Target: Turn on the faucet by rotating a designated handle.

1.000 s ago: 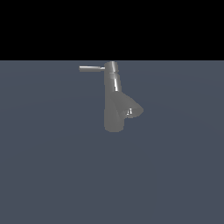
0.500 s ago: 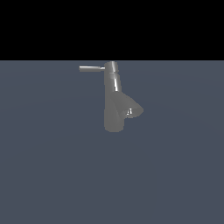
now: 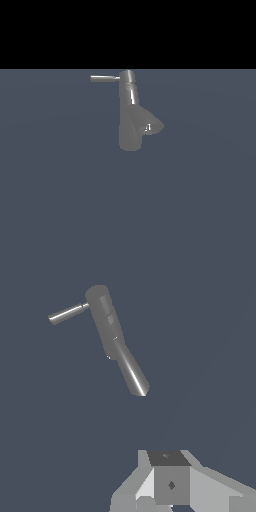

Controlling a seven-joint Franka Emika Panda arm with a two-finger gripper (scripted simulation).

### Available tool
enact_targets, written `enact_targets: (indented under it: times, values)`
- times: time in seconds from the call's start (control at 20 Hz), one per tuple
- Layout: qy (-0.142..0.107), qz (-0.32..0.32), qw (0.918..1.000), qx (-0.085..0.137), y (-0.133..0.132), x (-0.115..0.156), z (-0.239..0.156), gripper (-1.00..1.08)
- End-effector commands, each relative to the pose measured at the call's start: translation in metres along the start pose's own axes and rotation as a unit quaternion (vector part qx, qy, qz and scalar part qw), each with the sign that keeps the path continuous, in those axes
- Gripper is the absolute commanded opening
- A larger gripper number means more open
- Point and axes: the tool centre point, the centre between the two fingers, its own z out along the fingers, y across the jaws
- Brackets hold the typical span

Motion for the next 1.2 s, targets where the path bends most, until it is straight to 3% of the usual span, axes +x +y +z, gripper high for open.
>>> enact_targets:
  times: [0.0,0.55,1.15]
  values:
    - [0.000,0.025,0.9997,-0.008,-0.005,0.013,0.003,-1.00]
    - [0.003,0.133,0.9903,-0.040,-0.034,0.073,0.026,-1.00]
    - [0.011,0.244,0.9678,-0.060,-0.072,0.134,0.067,-1.00]
